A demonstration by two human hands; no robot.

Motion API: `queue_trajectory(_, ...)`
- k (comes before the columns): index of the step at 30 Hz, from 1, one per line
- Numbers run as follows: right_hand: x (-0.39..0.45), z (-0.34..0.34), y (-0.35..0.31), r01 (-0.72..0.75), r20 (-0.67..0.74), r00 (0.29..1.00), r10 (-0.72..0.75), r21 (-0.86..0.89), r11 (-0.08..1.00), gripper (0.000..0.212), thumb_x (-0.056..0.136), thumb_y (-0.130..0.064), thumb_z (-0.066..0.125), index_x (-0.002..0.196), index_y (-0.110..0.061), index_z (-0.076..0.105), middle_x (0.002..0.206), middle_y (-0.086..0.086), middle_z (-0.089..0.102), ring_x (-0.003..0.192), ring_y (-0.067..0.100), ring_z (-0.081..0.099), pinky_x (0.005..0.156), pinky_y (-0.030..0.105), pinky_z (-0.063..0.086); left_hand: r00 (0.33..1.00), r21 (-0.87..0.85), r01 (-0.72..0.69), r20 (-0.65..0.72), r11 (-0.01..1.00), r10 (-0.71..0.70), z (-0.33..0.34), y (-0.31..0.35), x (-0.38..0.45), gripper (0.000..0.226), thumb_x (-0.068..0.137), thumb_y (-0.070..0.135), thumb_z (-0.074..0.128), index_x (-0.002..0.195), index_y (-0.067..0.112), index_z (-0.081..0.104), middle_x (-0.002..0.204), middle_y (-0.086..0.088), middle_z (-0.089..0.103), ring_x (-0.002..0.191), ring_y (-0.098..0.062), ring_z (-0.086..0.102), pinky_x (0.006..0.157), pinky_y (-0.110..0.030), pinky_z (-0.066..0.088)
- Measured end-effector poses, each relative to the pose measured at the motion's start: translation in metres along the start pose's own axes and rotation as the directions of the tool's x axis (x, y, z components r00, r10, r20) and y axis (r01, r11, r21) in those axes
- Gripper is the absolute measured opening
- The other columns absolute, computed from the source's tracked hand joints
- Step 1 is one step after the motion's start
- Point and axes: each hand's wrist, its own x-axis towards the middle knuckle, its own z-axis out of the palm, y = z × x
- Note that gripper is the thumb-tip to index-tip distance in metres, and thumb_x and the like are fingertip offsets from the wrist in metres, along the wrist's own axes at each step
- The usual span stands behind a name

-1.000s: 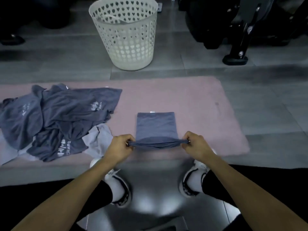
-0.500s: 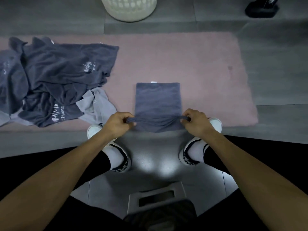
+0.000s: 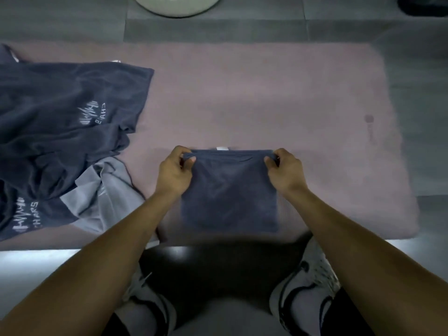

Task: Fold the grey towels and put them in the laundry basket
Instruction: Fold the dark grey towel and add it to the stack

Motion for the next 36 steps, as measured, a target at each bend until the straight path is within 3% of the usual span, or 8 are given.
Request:
queue_trajectory(4,0.021,0.012,0.013,0.023,-0.009,1.000,-0.024,-0.014,1.000,0.017,0.099,-0.030,0.049,0.096,-0.015,0.057,0.074,-0.004,0.057,0.064,0.008,0.053,0.060,0.021,0.043,0.998,0.079,-0.063,-0.016,0.995,0.065,0.012,-0.007,0.009,0.013,0.098,0.025,0.052,0.106,0.016,0.054,0.082,0.004,0.061,0.073,-0.016,0.055,0.065,-0.019,0.036)
queue_trajectory(8,0.031,0.018,0.021,0.026,-0.075,0.997,-0.026,-0.001,1.000,0.025,0.098,-0.035,0.052,0.081,-0.017,0.056,0.065,-0.010,0.054,0.059,0.002,0.050,0.049,0.005,0.036,0.995,0.105,-0.079,-0.045,0.991,0.084,0.018,-0.016,0.013,0.018,0.099,0.028,0.049,0.114,0.019,0.054,0.090,0.004,0.064,0.081,-0.020,0.060,0.070,-0.025,0.042)
queue_trajectory(14,0.032,0.022,0.025,-0.020,-0.119,0.993,0.022,0.014,1.000,0.030,0.094,-0.041,0.056,0.080,-0.015,0.059,0.071,-0.005,0.060,0.060,0.005,0.053,0.052,0.007,0.040,0.989,0.258,-0.001,-0.141,0.966,0.039,0.024,-0.007,0.012,0.032,0.094,0.025,0.053,0.126,0.019,0.051,0.115,-0.009,0.062,0.099,-0.030,0.060,0.079,-0.034,0.048)
queue_trajectory(18,0.009,0.026,0.024,0.236,-0.258,0.919,-0.298,-0.247,0.940,0.031,0.094,-0.034,0.052,0.111,-0.010,0.059,0.112,0.007,0.060,0.097,0.021,0.056,0.085,0.029,0.047,0.891,0.504,-0.422,0.079,0.753,0.446,0.037,0.001,-0.018,0.050,0.093,0.024,0.051,0.140,0.010,0.046,0.147,-0.017,0.040,0.132,-0.034,0.041,0.111,-0.044,0.035)
queue_trajectory(21,-0.017,0.051,0.030,0.625,0.098,0.732,-0.674,-0.490,0.608,0.048,0.095,-0.032,0.043,0.131,-0.001,0.054,0.134,0.018,0.055,0.125,0.033,0.050,0.110,0.045,0.036,0.815,0.571,-0.579,0.390,0.582,0.429,0.064,-0.012,-0.037,0.062,0.098,0.042,0.034,0.151,0.011,0.027,0.160,-0.015,0.016,0.147,-0.033,0.015,0.120,-0.048,0.015)
queue_trajectory(23,-0.026,0.067,0.041,0.698,0.340,0.703,-0.624,-0.498,0.515,0.062,0.097,-0.042,0.037,0.145,-0.002,0.038,0.151,0.017,0.037,0.141,0.030,0.034,0.119,0.044,0.020,0.840,0.617,-0.543,0.404,0.570,0.362,0.067,-0.029,-0.038,0.068,0.098,0.050,0.030,0.154,0.014,0.016,0.162,-0.011,0.005,0.149,-0.029,0.004,0.121,-0.047,0.007)
queue_trajectory(30,-0.022,0.064,0.043,0.422,0.278,0.906,-0.319,-0.636,0.646,0.083,0.092,-0.061,0.014,0.153,-0.007,-0.001,0.162,0.013,-0.005,0.149,0.025,-0.004,0.121,0.041,-0.006,0.960,0.736,-0.278,0.209,0.617,0.184,0.035,-0.048,-0.041,0.075,0.095,0.057,0.023,0.155,0.014,0.008,0.163,-0.011,-0.001,0.149,-0.031,0.003,0.121,-0.046,0.002)
queue_trajectory(36,-0.009,0.069,0.025,0.540,0.357,0.841,-0.405,-0.597,0.594,0.076,0.096,-0.056,0.014,0.154,-0.008,0.006,0.162,0.012,0.002,0.150,0.025,0.000,0.120,0.040,-0.003,0.869,0.653,-0.494,0.362,0.574,0.337,0.061,-0.028,-0.025,0.068,0.099,0.049,0.028,0.155,0.013,0.013,0.162,-0.010,0.006,0.150,-0.027,0.002,0.121,-0.046,0.005)
